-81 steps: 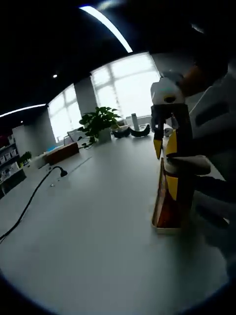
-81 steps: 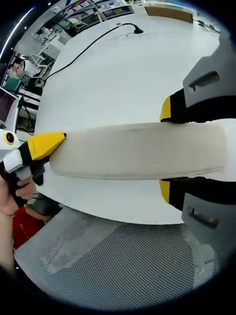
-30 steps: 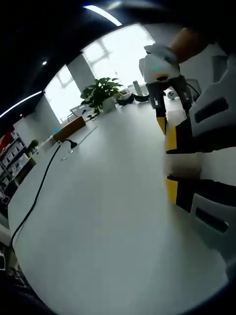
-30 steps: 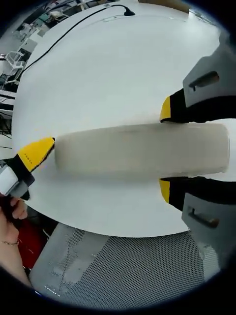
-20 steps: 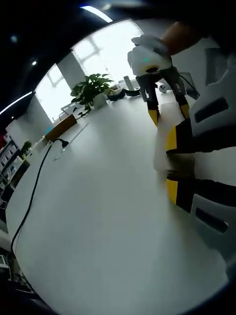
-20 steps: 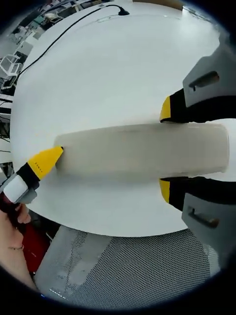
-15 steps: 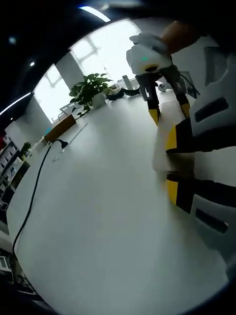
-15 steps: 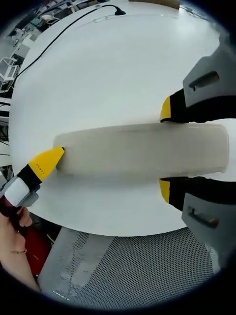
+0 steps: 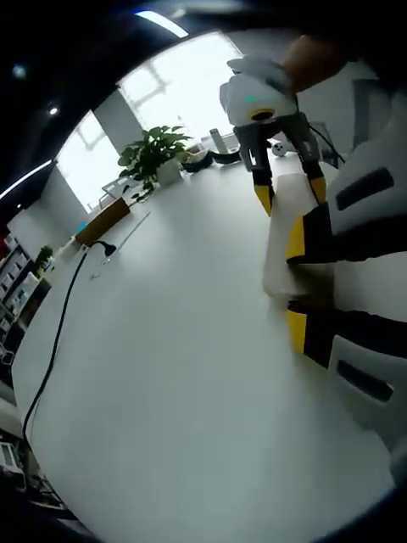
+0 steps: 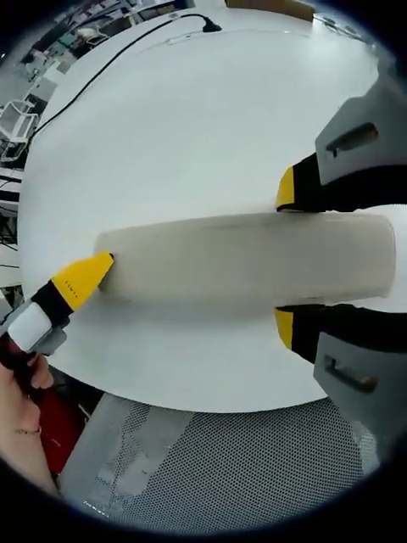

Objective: Arrange the utensils inside the cutlery case until each visible utensil rests in its matching compartment.

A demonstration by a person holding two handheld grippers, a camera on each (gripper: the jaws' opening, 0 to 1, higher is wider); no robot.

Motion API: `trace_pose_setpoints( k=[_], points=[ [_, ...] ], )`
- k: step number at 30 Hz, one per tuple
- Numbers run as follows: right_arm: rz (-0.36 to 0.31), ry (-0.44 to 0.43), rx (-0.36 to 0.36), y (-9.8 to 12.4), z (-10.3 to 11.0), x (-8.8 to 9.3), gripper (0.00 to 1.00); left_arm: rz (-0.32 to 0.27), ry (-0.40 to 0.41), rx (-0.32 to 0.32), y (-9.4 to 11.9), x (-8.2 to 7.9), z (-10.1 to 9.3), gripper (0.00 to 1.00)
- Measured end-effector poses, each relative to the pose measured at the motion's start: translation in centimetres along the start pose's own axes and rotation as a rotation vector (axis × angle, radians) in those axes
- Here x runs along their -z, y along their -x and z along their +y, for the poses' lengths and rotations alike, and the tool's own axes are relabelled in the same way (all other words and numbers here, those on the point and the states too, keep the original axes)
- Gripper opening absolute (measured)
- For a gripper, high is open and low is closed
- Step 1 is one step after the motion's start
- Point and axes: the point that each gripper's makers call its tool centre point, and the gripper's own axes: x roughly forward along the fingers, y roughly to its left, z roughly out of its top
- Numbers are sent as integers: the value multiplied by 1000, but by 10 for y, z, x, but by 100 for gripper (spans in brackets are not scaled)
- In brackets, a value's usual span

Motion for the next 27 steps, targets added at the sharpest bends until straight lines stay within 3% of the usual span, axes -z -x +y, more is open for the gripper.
trace_pose_setpoints(
  k=[8,12,14,19,21,23,24,25,27],
  points=[
    [-14,42,-60,1,2,2,42,14,14,9,-1,3,-1,21],
    [-13,70,-47,5,2,8,51,30,30,21,-1,7,-3,20],
    [-57,109,-19,18,0,1,45,35,33,27,1,10,-4,20],
    [-145,48,19,41,-3,-14,38,45,66,37,2,10,-3,19],
    [-200,-16,62,52,-9,-16,21,50,49,27,3,9,-5,17],
    [-214,-100,69,61,-11,-7,0,49,20,19,6,7,-5,13],
    [-222,-103,114,66,-19,-1,0,45,2,12,7,5,-4,10],
    [-197,-163,122,67,-17,8,0,25,-62,-34,12,-2,2,8],
    [-152,-205,131,67,-16,26,0,-20,-148,-54,20,-17,-2,5]
  ],
)
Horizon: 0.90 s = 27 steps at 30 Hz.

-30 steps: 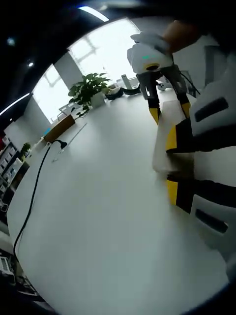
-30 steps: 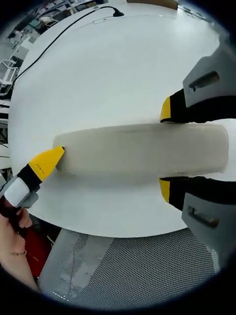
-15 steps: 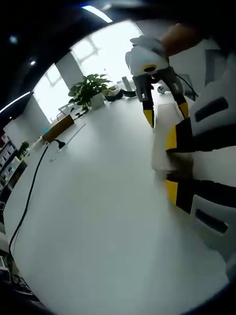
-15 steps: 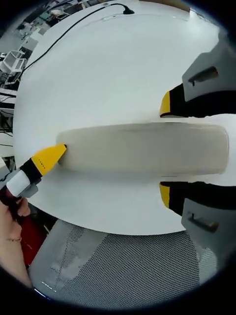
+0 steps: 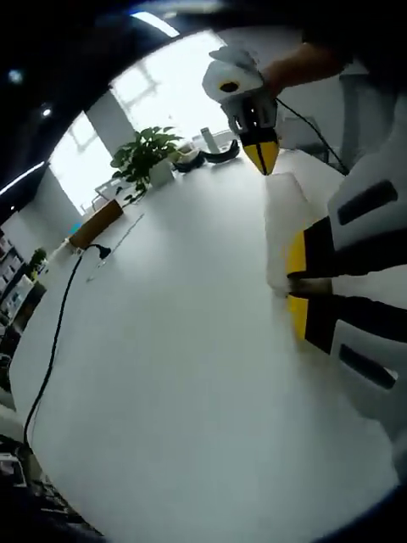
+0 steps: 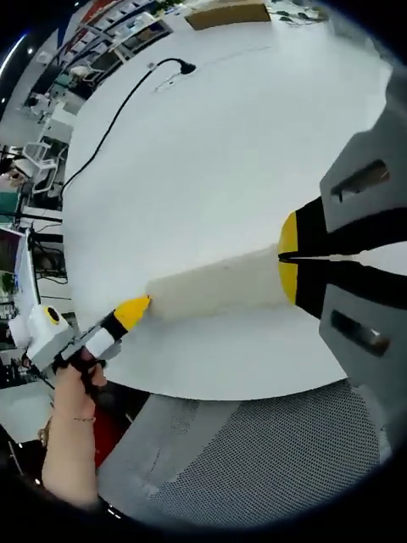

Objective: Arrange the utensils inside the cutlery case until each visible utensil rests in its matching compartment.

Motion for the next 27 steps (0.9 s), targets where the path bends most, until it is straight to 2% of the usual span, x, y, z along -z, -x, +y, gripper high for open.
trace_pose_setpoints(
  k=[2,4,6,7,9,13,14,15,16,18,19,23,27],
  points=[
    [30,-87,-23,-1,6,15,0,-28,-68,9,6,-18,-11,5],
    [57,-109,-37,0,10,23,0,7,-142,30,6,-22,-24,5],
    [76,-111,-36,0,12,29,0,110,-206,42,1,-8,-35,5],
    [76,-108,-29,0,13,31,0,158,-267,17,-2,1,-36,5],
    [90,-99,-23,0,13,35,0,172,-395,-36,-8,5,-30,5],
    [126,-108,-19,-1,10,41,0,235,-428,-49,-15,15,-27,5],
    [151,-97,-20,-3,11,45,0,258,-458,-69,-15,17,-23,4],
    [146,-98,-16,-3,12,45,0,276,-517,-107,-15,18,-16,1],
    [142,-98,-14,-2,10,44,0,254,-558,-91,-16,14,-19,0],
    [146,-137,-12,-3,10,46,0,264,-556,-88,-14,17,-23,0],
    [151,-130,-11,-4,10,45,0,266,-598,-94,-15,16,-22,0],
    [192,-118,0,-6,11,45,0,278,-638,-111,-15,17,-23,0],
    [204,-118,-11,-6,9,45,0,282,-598,-103,-16,16,-22,0]
  ],
)
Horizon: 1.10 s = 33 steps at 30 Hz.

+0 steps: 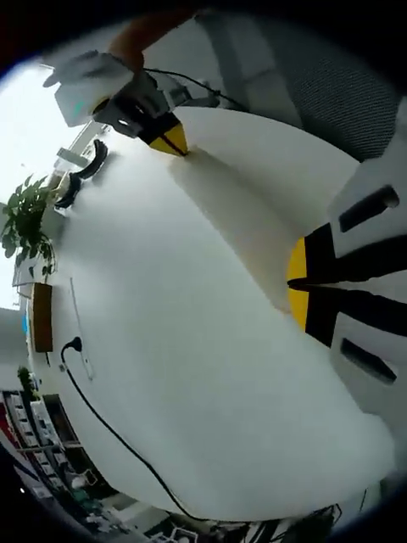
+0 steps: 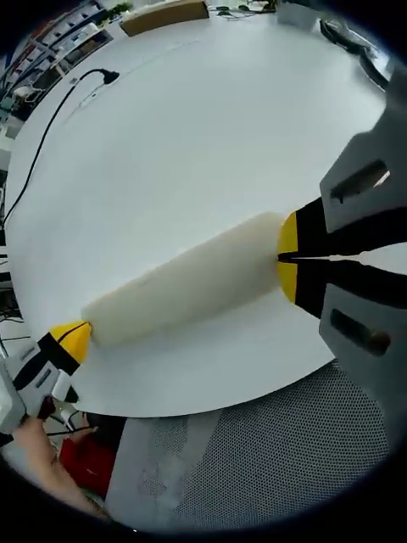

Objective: Arrange the utensils inside the cutlery case until each visible utensil rests in its matching compartment.

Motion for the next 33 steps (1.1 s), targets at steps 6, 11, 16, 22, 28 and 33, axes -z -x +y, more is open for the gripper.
trace_pose_setpoints(
  k=[6,11,16,22,28,33],
  points=[
    [4,-23,-26,2,-1,-1,0,13,18,8,-2,0,-1,0],
    [-24,-88,-29,6,10,1,0,45,0,-8,-2,0,-1,0],
    [4,-78,-2,2,8,5,0,46,5,-10,-2,1,-1,0],
    [19,-80,-13,0,8,4,0,43,5,-15,-2,1,0,0],
    [89,-23,33,-1,9,3,0,38,3,-22,-2,0,-1,0],
    [73,-46,4,2,8,6,0,19,23,-10,-2,0,0,0]
  ],
)
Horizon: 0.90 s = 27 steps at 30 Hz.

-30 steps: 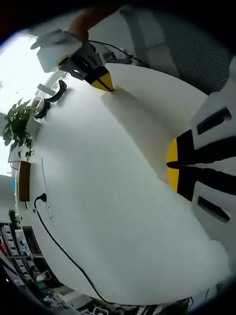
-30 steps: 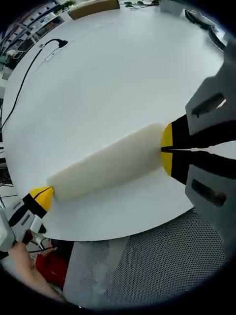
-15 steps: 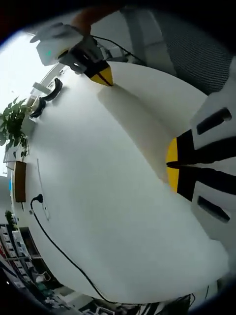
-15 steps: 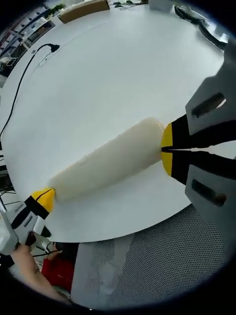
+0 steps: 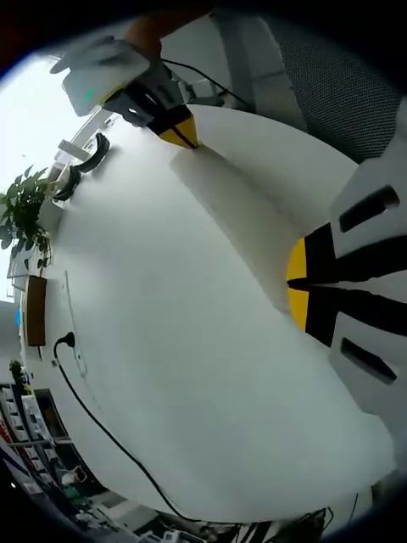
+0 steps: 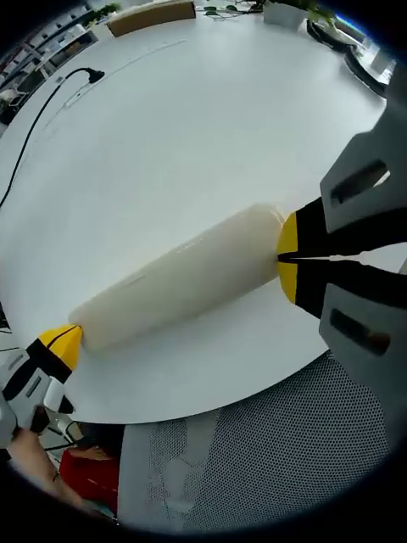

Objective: Arrange the utensils inside the cutlery case until each visible utensil rests in its matching compartment.

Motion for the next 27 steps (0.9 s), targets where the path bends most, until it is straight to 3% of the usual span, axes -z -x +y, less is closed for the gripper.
trace_pose_setpoints(
  k=[2,5,8,10,12,16,18,20,22,23,26,27],
  points=[
    [-33,1,-7,2,0,-1,0,-45,-21,14,0,-2,0,0],
    [-170,-27,-32,8,4,-19,0,-57,62,78,2,2,-8,0],
    [-235,48,-31,15,7,-32,0,-166,83,71,11,-13,-2,0],
    [-271,118,-18,16,7,-44,14,-190,89,50,20,-15,5,0],
    [-273,197,3,13,8,-52,33,-234,127,32,25,-20,12,2],
    [-245,413,56,-5,12,-68,49,-244,184,0,25,-11,26,6],
    [-243,405,14,-20,21,-74,56,-236,194,-9,21,-2,30,5],
    [-221,426,-24,-29,29,-78,51,-221,200,-8,19,6,29,5],
    [-209,473,-12,-38,30,-81,51,-210,203,-8,18,12,31,5],
    [-208,481,-16,-40,32,-82,52,-209,205,-7,18,12,32,5],
    [-183,501,5,-47,28,-85,40,-220,215,-8,19,10,34,5],
    [-174,500,7,-48,27,-83,40,-224,218,-7,19,9,34,5]
  ],
)
